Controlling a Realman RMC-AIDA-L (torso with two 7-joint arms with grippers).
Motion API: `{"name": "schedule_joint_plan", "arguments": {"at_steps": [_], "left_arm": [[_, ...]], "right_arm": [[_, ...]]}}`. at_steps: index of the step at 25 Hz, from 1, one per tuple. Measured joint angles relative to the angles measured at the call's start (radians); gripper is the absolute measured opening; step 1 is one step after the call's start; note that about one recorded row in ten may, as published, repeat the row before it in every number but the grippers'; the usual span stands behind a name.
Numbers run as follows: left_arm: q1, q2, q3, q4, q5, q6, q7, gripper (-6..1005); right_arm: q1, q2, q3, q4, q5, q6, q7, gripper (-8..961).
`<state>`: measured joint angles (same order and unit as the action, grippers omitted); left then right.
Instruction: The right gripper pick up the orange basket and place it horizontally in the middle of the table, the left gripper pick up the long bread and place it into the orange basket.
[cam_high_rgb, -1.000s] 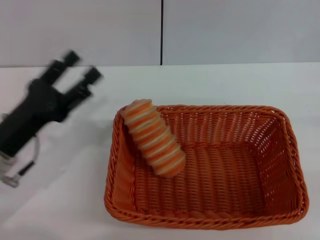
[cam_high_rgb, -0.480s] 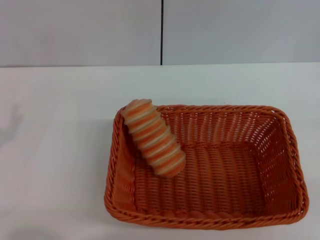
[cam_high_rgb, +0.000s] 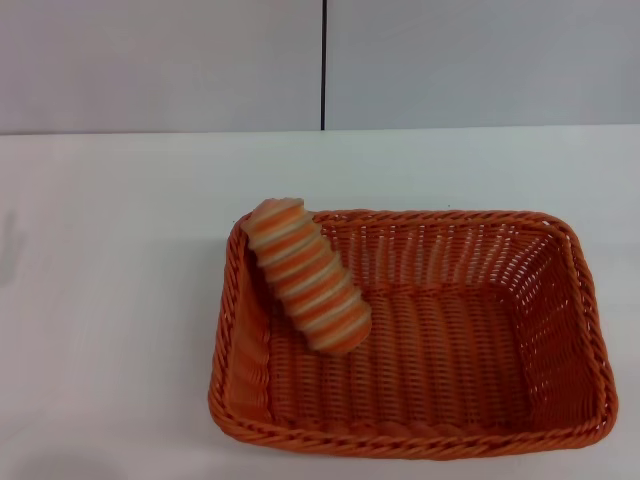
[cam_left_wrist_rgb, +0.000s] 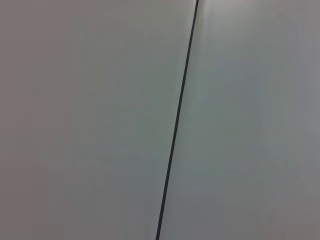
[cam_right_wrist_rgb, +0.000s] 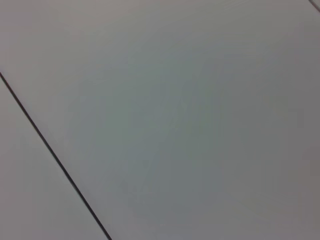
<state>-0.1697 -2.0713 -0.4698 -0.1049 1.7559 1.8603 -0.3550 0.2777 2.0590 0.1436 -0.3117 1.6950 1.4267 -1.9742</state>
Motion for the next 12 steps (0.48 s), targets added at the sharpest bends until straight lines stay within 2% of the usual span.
{"name": "schedule_joint_plan", "arguments": {"at_steps": [12], "left_arm": [[0.021,0.001,0.0,-0.013,0.001,0.007,-0.005,847]], "right_arm": [[-0.006,0.01,0.001,0.001,0.0,-0.003,0.0,366]]}}
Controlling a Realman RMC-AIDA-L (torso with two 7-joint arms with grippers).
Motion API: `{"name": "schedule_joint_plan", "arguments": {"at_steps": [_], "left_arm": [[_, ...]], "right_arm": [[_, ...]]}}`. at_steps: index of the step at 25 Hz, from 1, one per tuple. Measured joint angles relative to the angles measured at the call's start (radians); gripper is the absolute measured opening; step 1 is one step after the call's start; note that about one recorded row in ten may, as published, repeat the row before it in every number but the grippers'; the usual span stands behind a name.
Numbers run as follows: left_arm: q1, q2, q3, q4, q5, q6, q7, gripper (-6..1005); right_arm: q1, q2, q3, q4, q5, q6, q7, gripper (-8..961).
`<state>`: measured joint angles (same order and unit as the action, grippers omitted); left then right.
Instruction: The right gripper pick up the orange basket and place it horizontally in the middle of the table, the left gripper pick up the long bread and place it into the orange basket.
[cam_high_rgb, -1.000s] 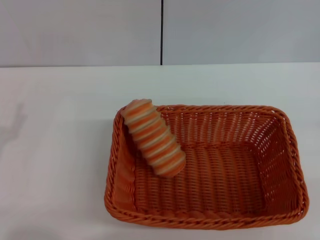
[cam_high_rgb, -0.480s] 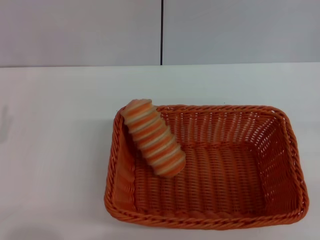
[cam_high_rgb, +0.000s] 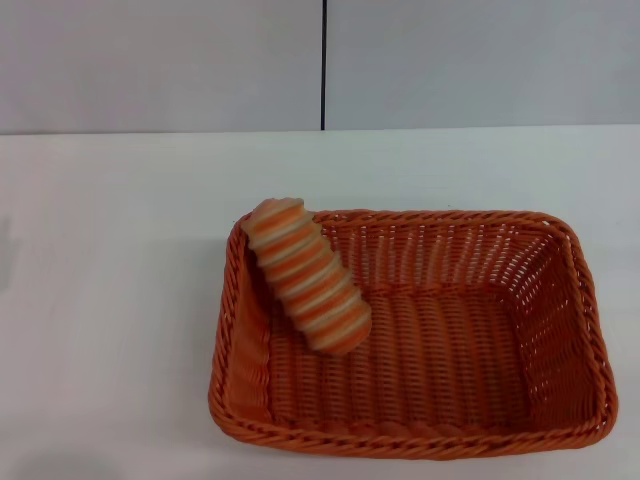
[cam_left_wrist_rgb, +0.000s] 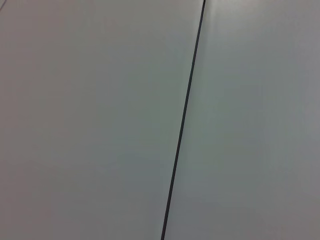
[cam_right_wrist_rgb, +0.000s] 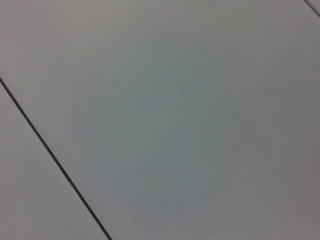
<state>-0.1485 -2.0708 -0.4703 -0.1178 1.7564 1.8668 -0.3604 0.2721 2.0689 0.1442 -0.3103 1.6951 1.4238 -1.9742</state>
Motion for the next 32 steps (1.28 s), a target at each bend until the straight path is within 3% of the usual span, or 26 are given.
{"name": "schedule_joint_plan", "arguments": {"at_steps": [3,14,19,25,27,32], "left_arm": [[0.005,0.0,0.004,0.0,0.003,0.0,0.0,846],[0.032,0.0,0.006,0.0,0.008,0.0,0.0,656],[0.035,0.0,0.007,0.0,0.008,0.0,-0.003,412],[0.029,0.0,0.006,-0.02,0.005,-0.007,-0.004,197],[0.028,0.001,0.004,-0.025,0.003,-0.008,-0.005,432],[0.022,0.0,0.007,-0.025,0.004,-0.01,-0.005,610]], "right_arm": [[-0.004,0.002,0.0,0.006,0.0,-0.001,0.0,366],[-0.022,0.004,0.0,0.025,0.0,0.002,-0.001,366],[-0.025,0.004,0.0,0.025,0.0,0.003,-0.001,366],[-0.025,0.003,0.0,0.024,0.0,0.003,-0.002,366],[-0.024,0.003,0.0,0.024,0.0,0.003,-0.002,366],[-0.02,0.002,0.0,0.023,0.0,0.003,-0.002,366]]}}
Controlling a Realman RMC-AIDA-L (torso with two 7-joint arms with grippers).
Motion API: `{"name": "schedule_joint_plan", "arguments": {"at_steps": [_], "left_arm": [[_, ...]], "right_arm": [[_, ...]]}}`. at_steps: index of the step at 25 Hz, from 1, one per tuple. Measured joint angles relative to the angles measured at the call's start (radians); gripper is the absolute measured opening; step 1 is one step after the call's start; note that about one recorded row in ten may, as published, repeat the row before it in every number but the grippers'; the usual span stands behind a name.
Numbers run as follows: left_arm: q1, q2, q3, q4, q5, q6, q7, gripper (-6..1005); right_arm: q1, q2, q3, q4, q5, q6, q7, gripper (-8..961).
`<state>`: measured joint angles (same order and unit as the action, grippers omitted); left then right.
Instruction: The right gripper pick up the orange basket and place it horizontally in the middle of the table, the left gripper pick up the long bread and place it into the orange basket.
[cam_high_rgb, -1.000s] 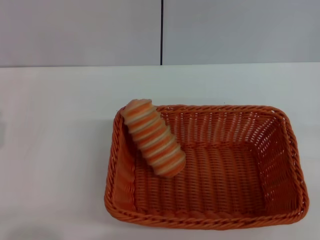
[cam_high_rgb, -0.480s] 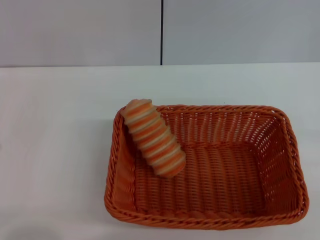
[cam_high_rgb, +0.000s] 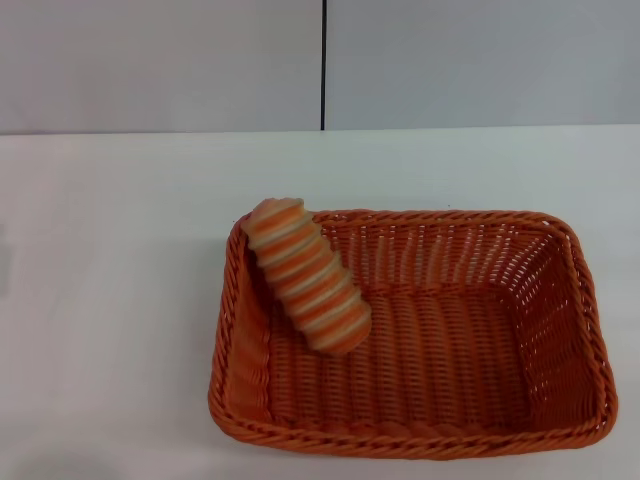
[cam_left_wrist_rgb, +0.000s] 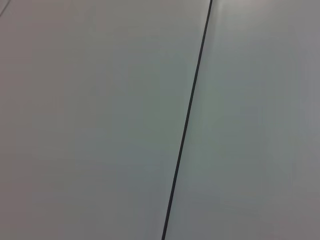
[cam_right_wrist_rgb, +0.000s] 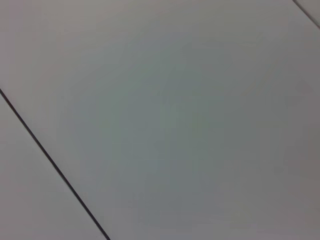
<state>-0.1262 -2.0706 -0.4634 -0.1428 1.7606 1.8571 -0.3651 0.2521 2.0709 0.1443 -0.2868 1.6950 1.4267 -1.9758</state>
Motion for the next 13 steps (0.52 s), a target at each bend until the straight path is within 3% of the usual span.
{"name": "schedule_joint_plan", "arguments": {"at_steps": [13], "left_arm": [[-0.01,0.001,-0.001,-0.013,0.002,0.001,0.0,738]], "right_arm": [[0.021,-0.005,0.003,0.0,0.028,-0.002,0.003,366]]}}
